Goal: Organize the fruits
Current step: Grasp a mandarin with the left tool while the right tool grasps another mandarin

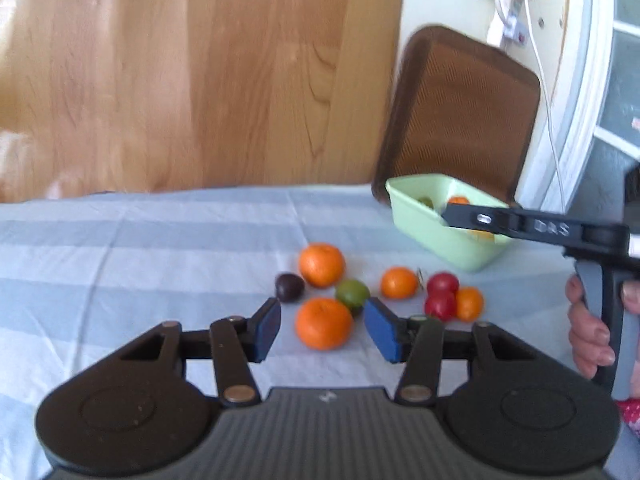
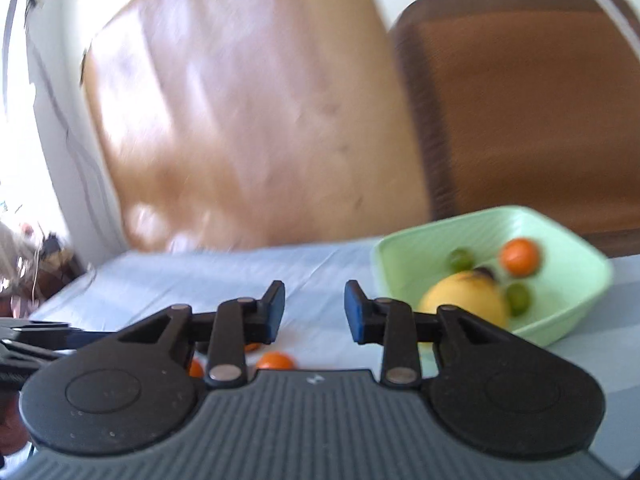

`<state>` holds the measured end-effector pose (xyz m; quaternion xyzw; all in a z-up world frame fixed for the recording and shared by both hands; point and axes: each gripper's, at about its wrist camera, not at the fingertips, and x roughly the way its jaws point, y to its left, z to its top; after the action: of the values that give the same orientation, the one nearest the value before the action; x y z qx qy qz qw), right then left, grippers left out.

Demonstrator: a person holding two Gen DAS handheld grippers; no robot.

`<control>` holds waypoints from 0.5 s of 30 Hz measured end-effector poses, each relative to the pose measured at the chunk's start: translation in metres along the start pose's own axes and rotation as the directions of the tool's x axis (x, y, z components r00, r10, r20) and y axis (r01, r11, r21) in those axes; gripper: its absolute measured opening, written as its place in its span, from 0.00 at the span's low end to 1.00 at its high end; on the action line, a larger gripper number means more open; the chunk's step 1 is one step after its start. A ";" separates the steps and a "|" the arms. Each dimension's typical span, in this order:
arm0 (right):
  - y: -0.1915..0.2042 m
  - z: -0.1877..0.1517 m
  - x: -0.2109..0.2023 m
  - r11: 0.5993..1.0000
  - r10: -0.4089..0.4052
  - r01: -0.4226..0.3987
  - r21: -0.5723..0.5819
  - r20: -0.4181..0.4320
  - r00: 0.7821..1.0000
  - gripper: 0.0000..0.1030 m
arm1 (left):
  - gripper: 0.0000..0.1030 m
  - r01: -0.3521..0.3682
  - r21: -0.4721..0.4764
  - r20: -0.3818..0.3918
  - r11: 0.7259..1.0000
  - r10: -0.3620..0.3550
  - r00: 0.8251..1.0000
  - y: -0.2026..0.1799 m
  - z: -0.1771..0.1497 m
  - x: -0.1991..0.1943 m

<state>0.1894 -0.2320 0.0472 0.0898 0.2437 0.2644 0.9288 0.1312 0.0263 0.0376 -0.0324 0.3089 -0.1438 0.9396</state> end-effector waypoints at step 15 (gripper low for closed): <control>0.063 -0.008 0.084 0.993 -0.014 -0.009 -0.119 -0.195 0.981 0.46 | 0.38 -0.041 0.073 -0.015 0.997 0.042 0.999 -0.012 -0.007 0.033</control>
<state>0.2198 -0.1336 0.0252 0.0072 0.3176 0.2849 0.9044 0.1497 0.0058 0.0149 0.0092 0.3118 -0.1357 0.9404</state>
